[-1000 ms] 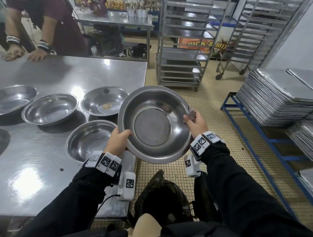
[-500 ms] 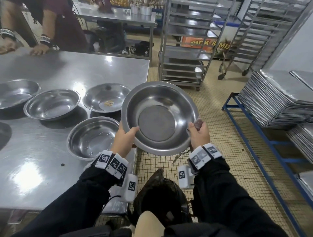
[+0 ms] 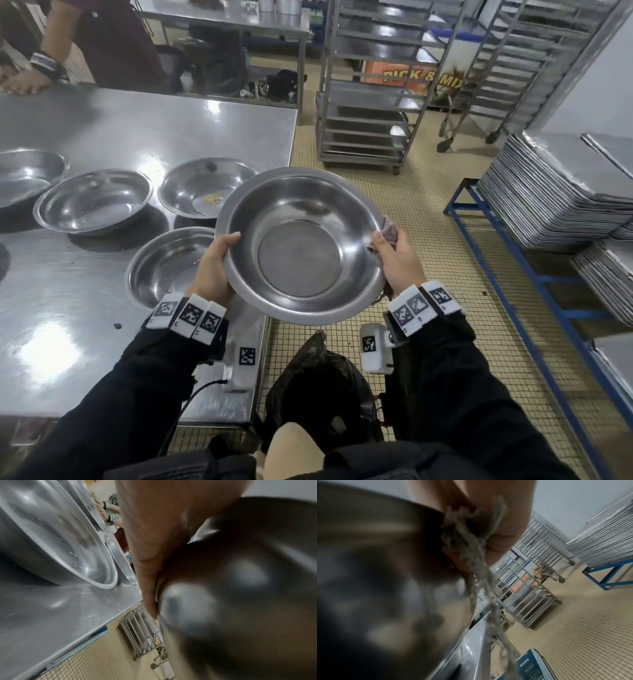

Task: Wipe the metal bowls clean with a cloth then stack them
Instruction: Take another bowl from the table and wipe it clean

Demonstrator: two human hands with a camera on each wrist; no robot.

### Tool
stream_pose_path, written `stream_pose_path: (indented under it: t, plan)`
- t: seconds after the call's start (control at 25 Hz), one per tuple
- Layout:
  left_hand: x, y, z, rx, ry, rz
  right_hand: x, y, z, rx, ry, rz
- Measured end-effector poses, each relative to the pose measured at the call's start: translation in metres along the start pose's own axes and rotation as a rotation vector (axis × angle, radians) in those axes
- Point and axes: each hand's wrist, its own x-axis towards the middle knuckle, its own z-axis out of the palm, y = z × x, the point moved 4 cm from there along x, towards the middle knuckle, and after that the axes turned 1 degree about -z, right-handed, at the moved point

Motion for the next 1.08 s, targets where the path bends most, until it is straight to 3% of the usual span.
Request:
stream_pose_path:
  t: [0.12,0.32,0.48,0.6,0.72,0.88,1.08]
  plan:
    - [-0.002,-0.011,0.009,0.026,0.052,0.033,-0.010,0.009,0.010,0.079,0.109,0.006]
    - [-0.002,-0.032,0.020,0.308,0.021,0.041,-0.017,0.014,0.016,0.147,0.256,0.038]
    - [0.010,-0.018,0.006,0.127,-0.148,0.085,-0.008,0.011,-0.005,0.118,0.192,0.058]
    - [0.016,-0.002,0.003,0.021,-0.243,0.092,0.000,0.003,-0.016,0.016,0.039,0.030]
    - [0.020,0.005,-0.001,0.032,-0.160,0.027,0.001,-0.002,-0.015,0.005,-0.037,0.019]
    - [0.022,0.000,0.004,0.030,-0.016,0.019,-0.006,-0.001,-0.007,0.085,0.083,0.031]
    - [0.011,-0.027,0.025,0.286,0.019,0.006,-0.022,0.016,0.018,0.177,0.252,0.054]
